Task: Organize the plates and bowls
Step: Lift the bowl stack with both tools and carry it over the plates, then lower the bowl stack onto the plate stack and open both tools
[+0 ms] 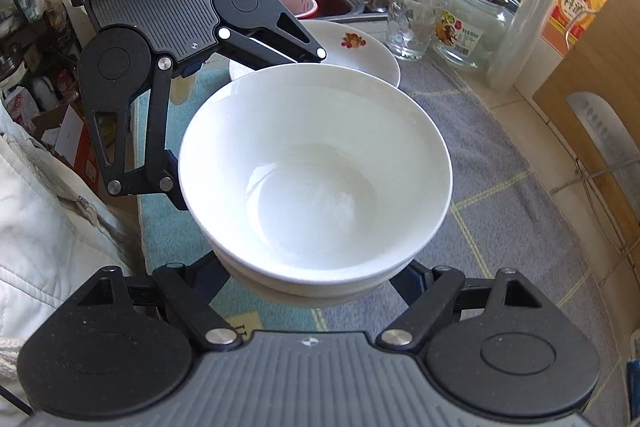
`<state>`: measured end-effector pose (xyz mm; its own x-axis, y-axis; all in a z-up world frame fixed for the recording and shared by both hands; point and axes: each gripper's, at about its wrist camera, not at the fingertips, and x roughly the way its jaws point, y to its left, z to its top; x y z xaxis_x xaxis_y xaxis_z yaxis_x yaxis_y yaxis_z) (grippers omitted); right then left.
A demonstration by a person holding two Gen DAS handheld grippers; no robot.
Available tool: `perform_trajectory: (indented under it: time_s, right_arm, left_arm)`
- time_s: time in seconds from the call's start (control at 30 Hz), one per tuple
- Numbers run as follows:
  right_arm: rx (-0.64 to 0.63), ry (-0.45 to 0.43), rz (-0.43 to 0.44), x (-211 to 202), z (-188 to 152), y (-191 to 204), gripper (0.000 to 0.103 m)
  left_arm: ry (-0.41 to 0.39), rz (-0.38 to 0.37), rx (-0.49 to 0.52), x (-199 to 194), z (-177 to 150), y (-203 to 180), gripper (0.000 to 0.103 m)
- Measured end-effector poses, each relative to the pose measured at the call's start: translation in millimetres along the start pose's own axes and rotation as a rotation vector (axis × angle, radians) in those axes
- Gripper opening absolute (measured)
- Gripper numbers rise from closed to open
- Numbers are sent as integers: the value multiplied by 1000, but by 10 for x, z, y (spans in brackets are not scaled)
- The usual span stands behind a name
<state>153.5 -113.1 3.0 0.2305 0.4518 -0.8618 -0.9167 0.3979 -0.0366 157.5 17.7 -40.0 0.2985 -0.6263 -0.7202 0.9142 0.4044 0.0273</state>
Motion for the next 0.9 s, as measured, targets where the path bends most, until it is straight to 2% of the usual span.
perform_trajectory:
  time_s: [0.2, 0.47, 0.67, 0.9]
  right_arm:
    - [-105, -24, 25, 221, 456, -105, 88]
    - [-195, -37, 52, 657, 995, -201, 88]
    - [-206, -22, 73, 976, 1226, -255, 88]
    - [-183, -3, 88, 1184, 1331, -307, 88]
  left_arm:
    - [-6, 104, -50, -304, -188, 232, 79]
    - [15, 200, -109, -544, -467, 601, 79]
    - [35, 218, -144, -579, -676, 835, 79]
    - [50, 220, -169, -549, -807, 992, 79]
